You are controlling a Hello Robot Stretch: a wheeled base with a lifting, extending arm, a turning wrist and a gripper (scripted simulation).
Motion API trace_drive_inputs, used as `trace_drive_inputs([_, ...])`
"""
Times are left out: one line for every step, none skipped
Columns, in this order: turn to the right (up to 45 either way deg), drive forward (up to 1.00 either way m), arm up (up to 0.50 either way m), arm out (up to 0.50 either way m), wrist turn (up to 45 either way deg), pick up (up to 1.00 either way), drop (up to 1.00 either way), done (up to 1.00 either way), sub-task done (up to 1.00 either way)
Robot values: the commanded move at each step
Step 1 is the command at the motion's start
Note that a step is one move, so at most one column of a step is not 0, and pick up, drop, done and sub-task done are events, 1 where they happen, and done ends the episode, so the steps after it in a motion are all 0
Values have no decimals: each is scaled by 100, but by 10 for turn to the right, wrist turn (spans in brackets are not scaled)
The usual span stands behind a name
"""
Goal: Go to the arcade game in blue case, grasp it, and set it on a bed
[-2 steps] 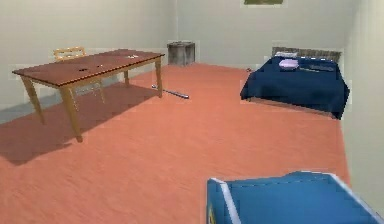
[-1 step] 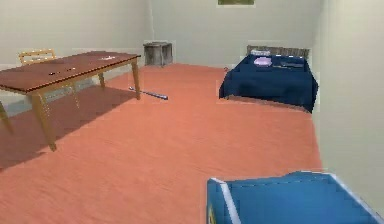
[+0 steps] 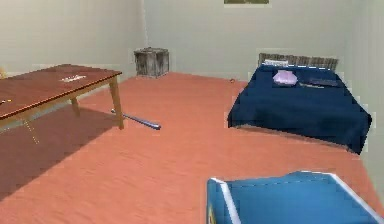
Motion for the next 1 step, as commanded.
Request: trace_drive_inputs([0,100,0,0,0,0,0,0,0])
